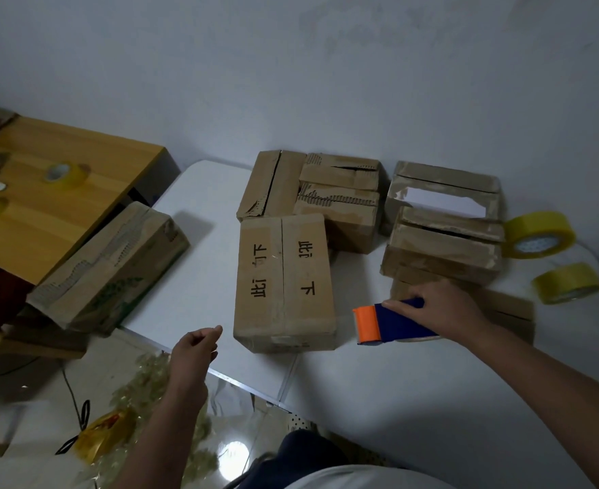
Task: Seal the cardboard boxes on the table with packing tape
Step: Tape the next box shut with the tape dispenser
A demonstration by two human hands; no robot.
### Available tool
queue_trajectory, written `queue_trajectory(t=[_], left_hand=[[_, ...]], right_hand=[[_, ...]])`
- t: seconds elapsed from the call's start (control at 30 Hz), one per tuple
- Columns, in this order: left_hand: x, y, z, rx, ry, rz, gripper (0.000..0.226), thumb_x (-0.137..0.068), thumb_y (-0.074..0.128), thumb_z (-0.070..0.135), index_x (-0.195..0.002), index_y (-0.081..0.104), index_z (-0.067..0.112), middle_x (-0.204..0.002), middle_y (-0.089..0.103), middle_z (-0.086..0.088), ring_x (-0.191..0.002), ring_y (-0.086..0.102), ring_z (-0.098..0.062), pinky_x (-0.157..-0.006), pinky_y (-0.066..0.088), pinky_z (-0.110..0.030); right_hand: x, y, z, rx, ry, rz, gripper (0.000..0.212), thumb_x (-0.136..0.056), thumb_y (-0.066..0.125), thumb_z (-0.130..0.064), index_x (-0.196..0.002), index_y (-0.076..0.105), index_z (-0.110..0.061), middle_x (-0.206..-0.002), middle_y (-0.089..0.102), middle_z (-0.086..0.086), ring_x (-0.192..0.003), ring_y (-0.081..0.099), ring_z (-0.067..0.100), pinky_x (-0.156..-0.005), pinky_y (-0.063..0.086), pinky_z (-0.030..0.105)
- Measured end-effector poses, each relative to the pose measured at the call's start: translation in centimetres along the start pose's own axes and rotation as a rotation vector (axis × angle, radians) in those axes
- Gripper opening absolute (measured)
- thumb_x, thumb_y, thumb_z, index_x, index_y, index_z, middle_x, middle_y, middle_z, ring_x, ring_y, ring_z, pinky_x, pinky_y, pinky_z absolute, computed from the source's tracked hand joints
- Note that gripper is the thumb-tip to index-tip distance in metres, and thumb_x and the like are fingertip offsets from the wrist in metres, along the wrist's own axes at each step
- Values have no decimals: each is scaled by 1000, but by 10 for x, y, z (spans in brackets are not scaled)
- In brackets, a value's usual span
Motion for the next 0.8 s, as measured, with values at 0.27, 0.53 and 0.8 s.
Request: queue_trajectory(t=[0.27,0.53,0.8], left_hand=[[-9,8,-13,-158,-25,-86,70,-71,81,56,-109,57,1,-88,52,-5,-85,52,-22,-81,48,-37],[-31,-7,10,-274,52,-12,49,-83,79,32,-115,54,6,-101,58,-12,-89,54,-22,-74,43,-31],[-37,-8,8,-293,40,-77,45,-85,76,36,-113,55,8,-99,59,-7,-93,54,-20,-81,39,-34]], right_hand=[[-6,21,0,36,33,-16,69,-79,34,-80,-103,70,-26,-84,70,-7,-72,60,5,-59,44,18],[7,41,-26,36,103,-39,57,-86,39,-74,-84,63,-22,-71,61,-9,-61,56,2,-54,42,16],[15,58,-26,3,152,-31,68,-80,28,-78,-81,61,-19,-74,66,-1,-63,62,9,-64,56,28]])
Point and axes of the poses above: each hand's wrist, its own x-axis away from the middle knuckle, its own y-axis out of the palm, z = x × y, the point moved 3 cm from there along -x, towards the middle knuckle
